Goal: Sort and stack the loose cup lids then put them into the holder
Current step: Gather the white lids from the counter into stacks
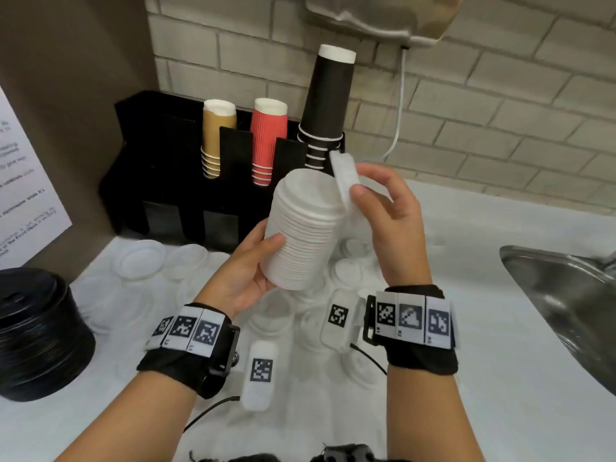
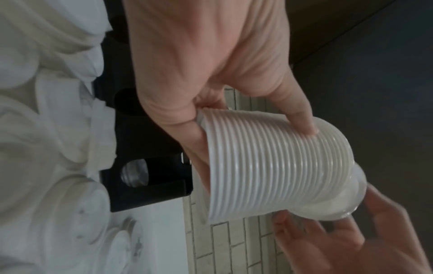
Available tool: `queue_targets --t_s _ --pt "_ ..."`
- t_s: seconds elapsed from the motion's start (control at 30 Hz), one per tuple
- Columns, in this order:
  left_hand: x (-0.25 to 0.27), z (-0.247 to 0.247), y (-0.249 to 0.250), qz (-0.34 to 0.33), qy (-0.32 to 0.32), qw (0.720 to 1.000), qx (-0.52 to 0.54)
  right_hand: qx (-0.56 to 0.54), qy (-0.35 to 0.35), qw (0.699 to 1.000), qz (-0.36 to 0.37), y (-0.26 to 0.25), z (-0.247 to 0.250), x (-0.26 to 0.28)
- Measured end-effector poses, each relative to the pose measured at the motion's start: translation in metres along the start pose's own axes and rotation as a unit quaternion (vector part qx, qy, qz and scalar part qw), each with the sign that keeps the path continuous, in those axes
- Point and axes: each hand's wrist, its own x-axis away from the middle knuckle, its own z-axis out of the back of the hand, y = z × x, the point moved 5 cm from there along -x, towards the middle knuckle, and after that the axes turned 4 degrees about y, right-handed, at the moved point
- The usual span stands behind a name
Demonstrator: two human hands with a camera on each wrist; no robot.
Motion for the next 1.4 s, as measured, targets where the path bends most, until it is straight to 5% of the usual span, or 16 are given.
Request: queue_targets --t_s 0.37,0.97,1.07,1.17,1.23,1.3,1.4 --pt "0.014 0.020 -0.001 0.002 0.028 0.999 -0.031 0.150 -0.054 0.985 0.069 -0.012 -0.034 0.017" --pt "0.025 0.016 0.004 -0.015 0.020 1.000 -0.002 0.143 -0.101 0.979 0.101 -0.021 -0.048 0.024" --pt "0.023 0.010 0.007 -0.024 0.020 0.999 0.021 0.107 -0.073 0.987 0.091 -0.019 -0.037 0.018" --pt "0.022 0.008 0.019 -0.036 0.048 0.996 0.061 0.052 0.034 0.997 0.047 -0.006 -0.013 0.005" --pt "0.023 0.011 0.036 -0.056 0.069 0.993 0.076 0.115 0.052 0.992 0.000 0.011 -0.007 -0.006" --pt "0.027 0.017 0.060 -0.092 0.088 0.990 0.067 0.254 -0.068 0.963 -0.055 0.036 -0.024 -0.014" --pt "0.036 0.026 0.103 -0.126 0.098 0.986 0.056 0.402 -0.345 0.848 -0.013 0.063 -0.084 -0.001"
